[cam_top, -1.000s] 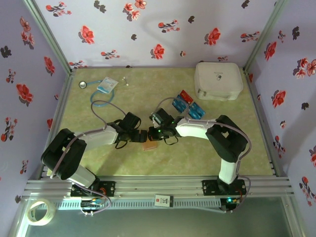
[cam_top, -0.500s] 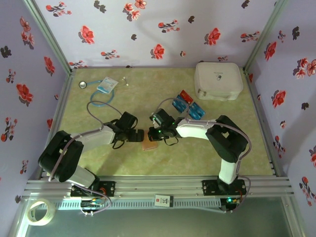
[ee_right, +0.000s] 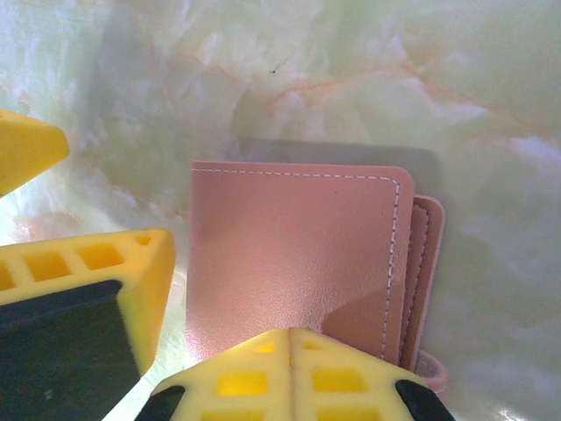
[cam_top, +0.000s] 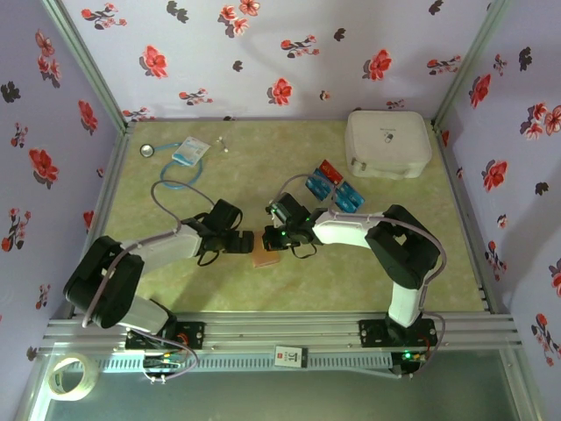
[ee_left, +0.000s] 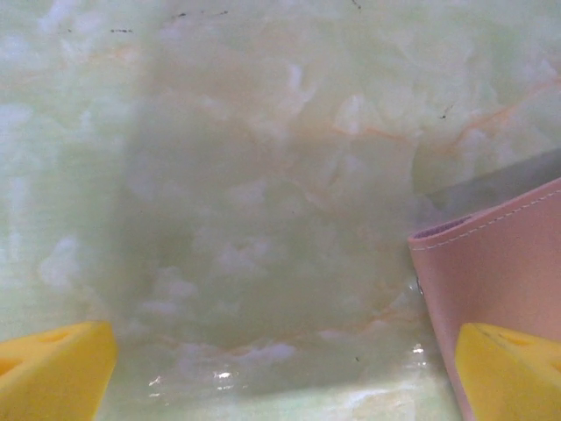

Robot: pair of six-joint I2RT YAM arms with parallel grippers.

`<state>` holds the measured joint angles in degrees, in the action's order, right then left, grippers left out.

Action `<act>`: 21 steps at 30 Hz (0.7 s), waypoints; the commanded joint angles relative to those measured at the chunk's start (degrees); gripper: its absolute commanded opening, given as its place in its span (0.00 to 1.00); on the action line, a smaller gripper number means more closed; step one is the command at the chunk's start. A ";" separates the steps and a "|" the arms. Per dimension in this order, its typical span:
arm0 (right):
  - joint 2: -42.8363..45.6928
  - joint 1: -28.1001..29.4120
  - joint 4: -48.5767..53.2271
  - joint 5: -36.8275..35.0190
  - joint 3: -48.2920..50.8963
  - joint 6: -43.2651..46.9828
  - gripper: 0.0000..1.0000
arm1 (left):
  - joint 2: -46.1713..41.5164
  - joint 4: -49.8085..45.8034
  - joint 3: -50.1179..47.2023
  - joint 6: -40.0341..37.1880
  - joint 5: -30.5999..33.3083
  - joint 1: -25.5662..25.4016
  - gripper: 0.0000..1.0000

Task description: Put the credit cards into the card holder

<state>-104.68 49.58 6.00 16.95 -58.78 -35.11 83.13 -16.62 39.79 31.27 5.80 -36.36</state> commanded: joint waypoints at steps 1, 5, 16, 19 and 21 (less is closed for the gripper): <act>-2.09 0.73 3.85 -1.14 1.32 -0.75 0.00 | -1.75 -2.18 1.54 -1.10 -0.13 0.15 1.00; -2.09 0.86 3.59 -1.05 1.45 -0.92 0.00 | -0.89 -1.69 2.34 -1.42 -0.49 -0.36 1.00; -1.68 0.92 3.57 -1.00 1.03 -0.95 0.00 | 3.16 1.81 0.07 -0.88 -0.75 -1.68 1.00; -0.99 0.92 4.10 -0.99 0.47 -0.68 0.00 | 4.02 2.59 -1.08 -0.60 -0.56 -1.74 1.00; -0.21 0.92 4.71 -1.05 -0.10 -0.46 0.00 | 4.26 3.06 -1.69 -0.33 -0.40 -1.71 1.00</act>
<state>-104.60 49.67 6.07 16.93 -58.83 -35.11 85.60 -14.72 40.18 31.07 5.56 -37.67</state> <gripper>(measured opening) 0.039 0.997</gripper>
